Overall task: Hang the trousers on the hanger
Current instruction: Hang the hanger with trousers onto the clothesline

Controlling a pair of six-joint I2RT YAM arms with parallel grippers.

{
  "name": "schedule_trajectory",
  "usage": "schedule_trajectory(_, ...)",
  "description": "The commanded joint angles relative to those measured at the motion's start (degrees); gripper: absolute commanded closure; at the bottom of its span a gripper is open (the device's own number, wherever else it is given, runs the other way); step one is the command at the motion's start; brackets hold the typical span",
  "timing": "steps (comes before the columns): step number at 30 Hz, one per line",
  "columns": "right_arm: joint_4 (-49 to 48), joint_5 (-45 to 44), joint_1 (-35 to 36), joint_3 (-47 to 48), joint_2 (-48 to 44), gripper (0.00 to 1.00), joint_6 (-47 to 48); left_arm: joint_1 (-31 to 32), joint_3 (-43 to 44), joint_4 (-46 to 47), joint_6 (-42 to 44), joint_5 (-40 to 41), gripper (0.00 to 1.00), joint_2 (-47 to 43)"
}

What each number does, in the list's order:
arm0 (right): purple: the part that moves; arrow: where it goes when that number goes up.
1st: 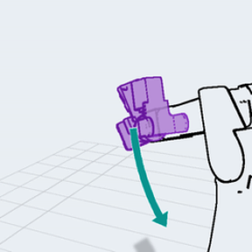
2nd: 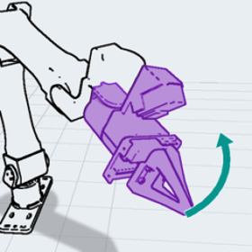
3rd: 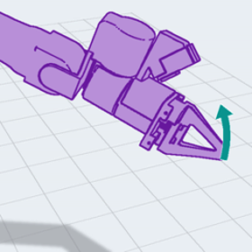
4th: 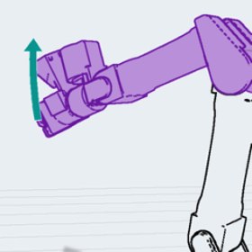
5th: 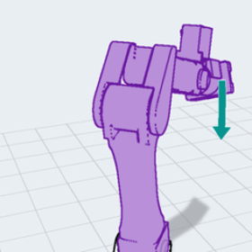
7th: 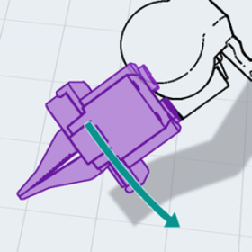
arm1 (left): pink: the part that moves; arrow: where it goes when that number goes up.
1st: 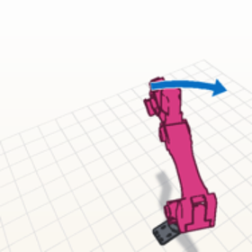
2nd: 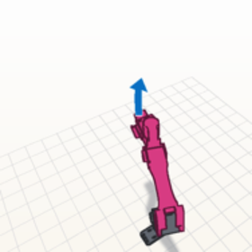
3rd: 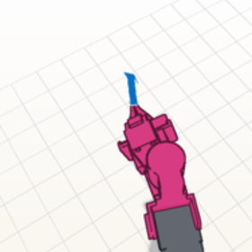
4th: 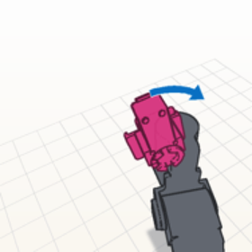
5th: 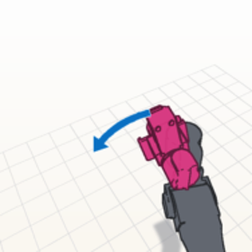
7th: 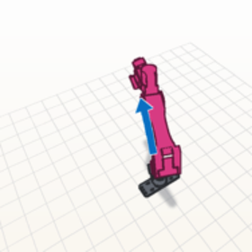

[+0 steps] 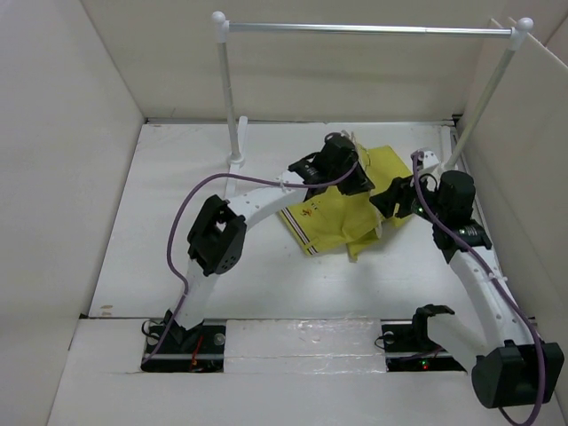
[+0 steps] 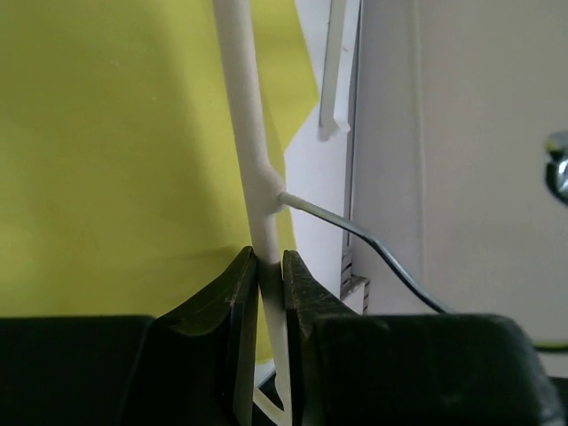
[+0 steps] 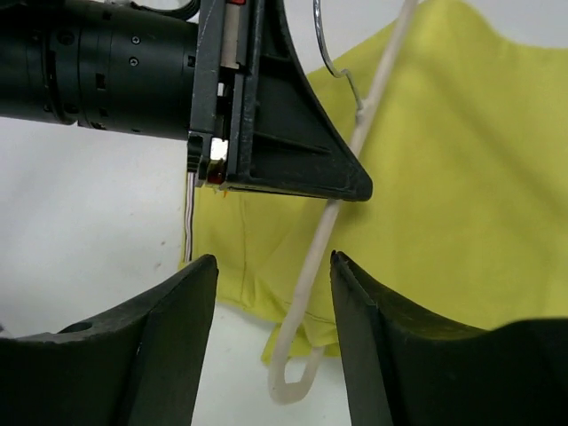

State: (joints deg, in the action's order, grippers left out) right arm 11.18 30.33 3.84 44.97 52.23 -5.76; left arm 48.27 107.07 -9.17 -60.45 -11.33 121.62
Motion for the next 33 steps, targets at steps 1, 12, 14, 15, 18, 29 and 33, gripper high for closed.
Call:
schedule_trajectory(1,-0.7,6.8,0.4,1.0,2.6,0.4,2.0,0.2,-1.2,5.7,3.1,0.4,1.0,-7.8)
schedule_trajectory(12,-5.8,13.2,0.4,-0.7,8.0,0.46,0.0,0.7,-0.2,4.9,5.3,-2.4,1.0,-12.5)
schedule_trajectory(14,-10.6,15.9,0.4,-2.4,8.2,0.46,-3.2,0.7,0.4,4.3,5.5,-3.6,1.0,-12.6)
schedule_trajectory(15,-14.0,16.8,0.4,-4.1,8.4,0.52,-4.2,0.7,0.8,4.2,5.5,-4.1,1.0,-12.6)
schedule_trajectory(18,-27.8,21.0,0.4,-6.6,8.2,0.65,-12.4,0.7,2.8,2.2,6.0,-6.0,1.0,-12.7)
schedule_trajectory(29,-48.0,18.2,0.4,0.2,5.2,1.0,-35.9,-1.3,21.2,-8.1,11.1,-7.2,0.88,-11.6)
schedule_trajectory(33,-38.9,13.2,0.4,7.3,3.2,1.0,-36.3,-3.4,26.6,-10.1,13.4,-7.8,0.58,-12.0)
